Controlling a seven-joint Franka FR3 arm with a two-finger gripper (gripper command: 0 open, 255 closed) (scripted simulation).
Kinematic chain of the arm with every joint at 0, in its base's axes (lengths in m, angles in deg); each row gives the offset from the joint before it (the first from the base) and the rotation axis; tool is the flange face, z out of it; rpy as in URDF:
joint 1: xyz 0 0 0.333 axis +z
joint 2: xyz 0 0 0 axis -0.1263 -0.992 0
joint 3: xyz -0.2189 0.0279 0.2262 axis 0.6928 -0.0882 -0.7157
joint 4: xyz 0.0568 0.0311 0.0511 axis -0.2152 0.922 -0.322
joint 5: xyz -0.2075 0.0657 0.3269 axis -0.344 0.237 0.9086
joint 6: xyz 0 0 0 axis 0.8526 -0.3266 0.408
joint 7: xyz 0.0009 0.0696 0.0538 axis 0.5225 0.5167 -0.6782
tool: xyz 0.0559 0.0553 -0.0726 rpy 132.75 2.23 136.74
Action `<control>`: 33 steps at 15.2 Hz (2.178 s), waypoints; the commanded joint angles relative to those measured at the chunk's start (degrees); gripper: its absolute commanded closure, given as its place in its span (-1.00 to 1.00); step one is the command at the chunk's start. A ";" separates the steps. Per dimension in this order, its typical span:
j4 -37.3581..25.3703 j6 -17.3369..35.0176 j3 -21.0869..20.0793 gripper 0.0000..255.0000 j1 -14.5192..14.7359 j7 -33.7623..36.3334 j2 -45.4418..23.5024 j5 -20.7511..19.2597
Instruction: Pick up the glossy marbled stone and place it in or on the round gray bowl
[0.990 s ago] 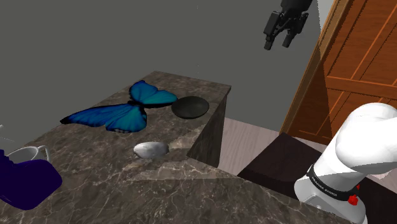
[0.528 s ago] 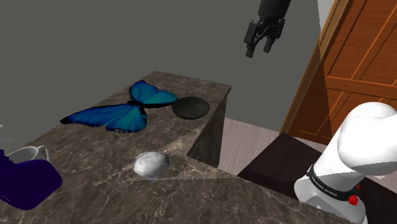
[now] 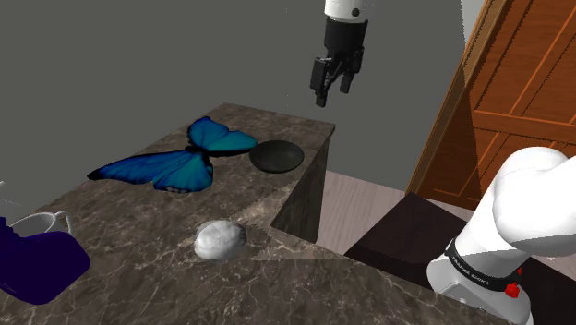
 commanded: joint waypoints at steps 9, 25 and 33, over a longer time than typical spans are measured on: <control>-6.68 5.73 -9.63 -1.00 4.27 2.58 -14.99 -3.59; -22.23 7.93 -21.32 -1.00 13.79 10.43 -42.84 -19.91; -21.11 11.61 -21.06 -1.00 14.95 11.87 -46.95 -23.07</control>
